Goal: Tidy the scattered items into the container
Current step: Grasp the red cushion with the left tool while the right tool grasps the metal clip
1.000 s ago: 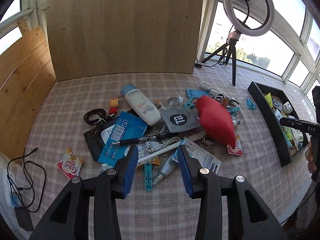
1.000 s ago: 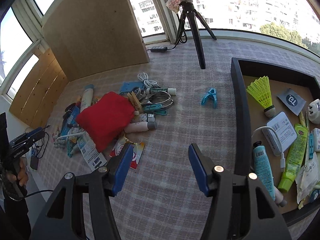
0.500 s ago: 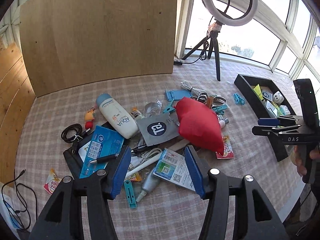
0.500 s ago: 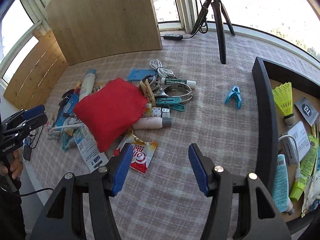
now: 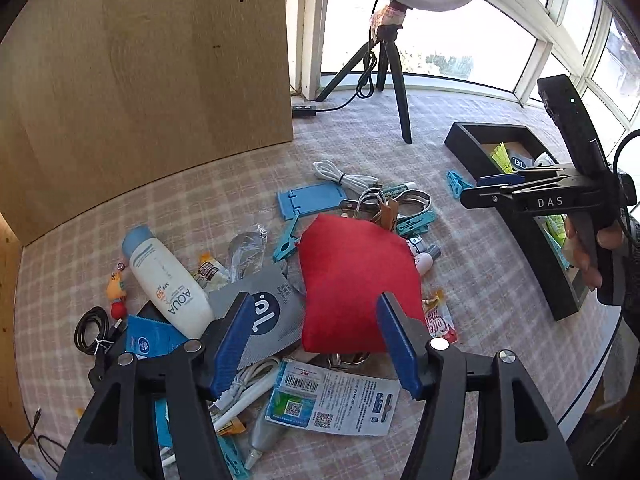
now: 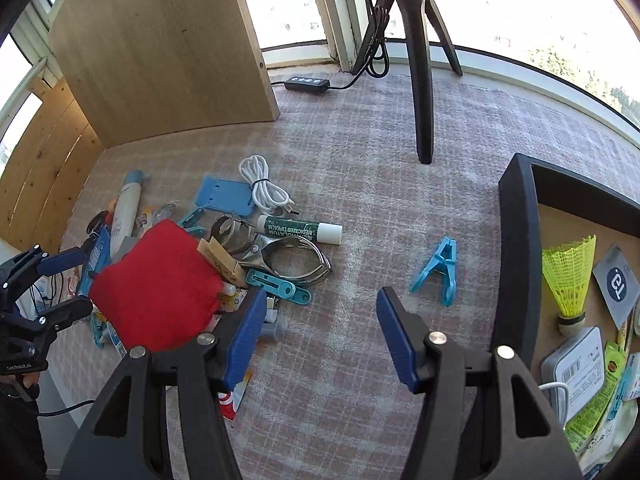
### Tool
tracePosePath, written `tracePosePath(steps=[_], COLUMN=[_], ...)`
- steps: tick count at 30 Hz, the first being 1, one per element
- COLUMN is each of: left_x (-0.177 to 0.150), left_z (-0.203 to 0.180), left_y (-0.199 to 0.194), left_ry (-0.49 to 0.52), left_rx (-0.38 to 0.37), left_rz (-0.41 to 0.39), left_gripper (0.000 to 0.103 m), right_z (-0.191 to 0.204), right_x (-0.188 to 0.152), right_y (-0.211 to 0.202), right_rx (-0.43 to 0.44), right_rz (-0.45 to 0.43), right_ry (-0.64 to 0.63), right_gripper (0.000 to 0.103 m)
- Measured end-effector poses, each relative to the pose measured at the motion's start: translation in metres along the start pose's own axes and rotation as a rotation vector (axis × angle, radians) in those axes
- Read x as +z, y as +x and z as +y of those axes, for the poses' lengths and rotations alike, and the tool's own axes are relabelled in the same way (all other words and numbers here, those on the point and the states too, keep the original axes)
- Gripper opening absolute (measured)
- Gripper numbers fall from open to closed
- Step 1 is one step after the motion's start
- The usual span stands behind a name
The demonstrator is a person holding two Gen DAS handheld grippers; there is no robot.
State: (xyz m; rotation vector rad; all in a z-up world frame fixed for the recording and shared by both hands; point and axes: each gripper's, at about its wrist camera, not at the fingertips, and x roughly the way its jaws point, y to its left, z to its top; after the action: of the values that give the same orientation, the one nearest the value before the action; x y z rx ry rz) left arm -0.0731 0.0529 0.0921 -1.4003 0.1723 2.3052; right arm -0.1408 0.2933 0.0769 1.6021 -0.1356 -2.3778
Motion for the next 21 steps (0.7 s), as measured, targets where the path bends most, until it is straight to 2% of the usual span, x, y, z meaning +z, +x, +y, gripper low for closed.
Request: tracePosePath(steps=[2,3,5,6,9,10,14,15,16,18,20,21], left_x=[0.005,0.008,0.015,0.016,0.017,0.016,0.013,0.013,0.014,0.015,0.016,0.016], left_z=[-0.004,-0.006,-0.006,-0.005,-0.002,-0.002,-0.010,-0.010,-0.008,-0.007,-0.006,-0.006], left_y=[0.010,0.016,0.031,0.037,0.050,0.052,0.049,0.047,0.045,0.041,0.038,0.037], left_ry=[0.018,0.029,0.034,0.026,0.004,-0.001,0.041,0.042,0.037,0.030,0.023,0.019], left_rx=[-0.051,-0.047,-0.024,-0.039,-0.082,-0.108,-0.094,-0.094,-0.098,-0.102,-0.106,-0.108], left_rz=[0.033,0.044,0.083,0.096,0.119,0.117,0.070,0.063,0.057,0.045,0.032,0.026], left_gripper=[0.073,0.076,0.075,0.075,0.065,0.053,0.042,0.039,0.035,0.029,0.026,0.025], right_z=[0.000,0.000,0.000,0.000,-0.003,-0.004,-0.005,-0.006,-0.006,-0.006,-0.005,-0.005], right_x=[0.008,0.011,0.017,0.019,0.024,0.025,0.027,0.026,0.026,0.025,0.023,0.023], right_y=[0.011,0.016,0.025,0.028,0.038,0.042,0.054,0.057,0.060,0.065,0.065,0.065], right_rx=[0.009,0.012,0.022,0.028,0.037,0.037,0.027,0.030,0.033,0.035,0.025,0.024], right_rz=[0.019,0.026,0.035,0.039,0.051,0.057,0.081,0.088,0.098,0.111,0.108,0.110], right_ry=[-0.008,-0.011,-0.010,-0.008,-0.002,-0.002,-0.009,-0.006,-0.002,0.000,-0.006,-0.004], right_gripper=[0.056,0.056,0.056,0.056,0.056,0.056,0.054,0.048,0.038,0.031,0.028,0.018])
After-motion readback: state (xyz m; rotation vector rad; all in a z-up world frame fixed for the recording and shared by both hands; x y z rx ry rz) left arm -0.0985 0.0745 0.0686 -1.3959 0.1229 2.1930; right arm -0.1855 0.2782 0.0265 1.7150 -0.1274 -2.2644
